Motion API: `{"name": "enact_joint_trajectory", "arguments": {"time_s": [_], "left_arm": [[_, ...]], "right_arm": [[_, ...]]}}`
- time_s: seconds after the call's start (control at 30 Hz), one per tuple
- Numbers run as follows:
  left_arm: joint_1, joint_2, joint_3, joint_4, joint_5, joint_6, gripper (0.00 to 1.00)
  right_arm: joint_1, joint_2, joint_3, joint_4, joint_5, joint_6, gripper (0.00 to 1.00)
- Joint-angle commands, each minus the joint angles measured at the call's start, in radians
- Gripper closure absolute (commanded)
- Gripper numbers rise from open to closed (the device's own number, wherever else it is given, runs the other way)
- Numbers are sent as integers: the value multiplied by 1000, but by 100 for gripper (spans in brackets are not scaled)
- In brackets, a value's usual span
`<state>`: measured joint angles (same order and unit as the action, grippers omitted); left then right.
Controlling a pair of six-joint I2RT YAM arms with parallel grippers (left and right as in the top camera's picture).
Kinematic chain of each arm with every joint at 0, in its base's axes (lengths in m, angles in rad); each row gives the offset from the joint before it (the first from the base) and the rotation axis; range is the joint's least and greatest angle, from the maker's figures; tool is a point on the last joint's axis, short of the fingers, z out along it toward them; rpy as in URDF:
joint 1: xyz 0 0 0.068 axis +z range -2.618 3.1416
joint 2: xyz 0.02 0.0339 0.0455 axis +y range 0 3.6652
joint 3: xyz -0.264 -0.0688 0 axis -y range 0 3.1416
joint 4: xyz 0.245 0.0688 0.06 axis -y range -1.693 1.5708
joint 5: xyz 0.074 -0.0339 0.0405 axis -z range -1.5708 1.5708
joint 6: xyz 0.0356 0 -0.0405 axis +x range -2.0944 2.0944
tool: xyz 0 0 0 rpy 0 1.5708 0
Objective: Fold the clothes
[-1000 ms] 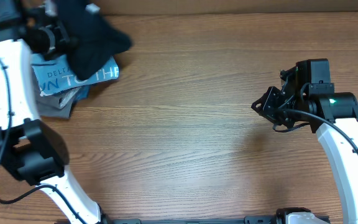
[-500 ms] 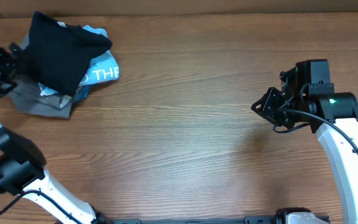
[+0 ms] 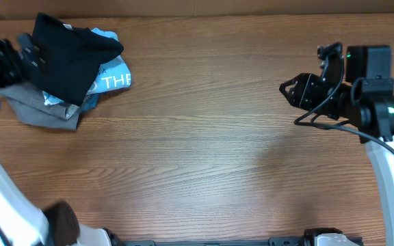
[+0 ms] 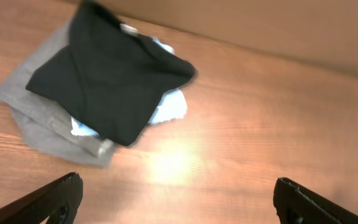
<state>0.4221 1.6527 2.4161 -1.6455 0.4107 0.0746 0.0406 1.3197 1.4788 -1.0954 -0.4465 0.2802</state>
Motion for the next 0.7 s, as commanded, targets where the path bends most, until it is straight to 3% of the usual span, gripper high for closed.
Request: {"name": "enact_joint_trajectory", "arguments": {"time_s": [0.0, 0.1, 0.23, 0.37, 0.5, 0.67], "left_arm": [[-93, -95, 6, -44, -137, 66, 0], [-209, -183, -27, -44, -159, 57, 0], [-348, -307, -101, -44, -194, 56, 0], [-479, -511, -288, -44, -265, -3, 0], [-483, -647, -451, -44, -275, -14, 0], [-483, -707, -518, -44, -325, -14, 0]], "right_arm": [[4, -47, 66, 15, -46, -77, 62], [4, -71, 68, 37, -83, -79, 48], [4, -90, 68, 37, -144, -71, 0], [4, -99, 68, 19, -177, -71, 0], [4, -98, 67, 16, -176, -71, 0], [4, -98, 67, 16, -176, -71, 0]]}}
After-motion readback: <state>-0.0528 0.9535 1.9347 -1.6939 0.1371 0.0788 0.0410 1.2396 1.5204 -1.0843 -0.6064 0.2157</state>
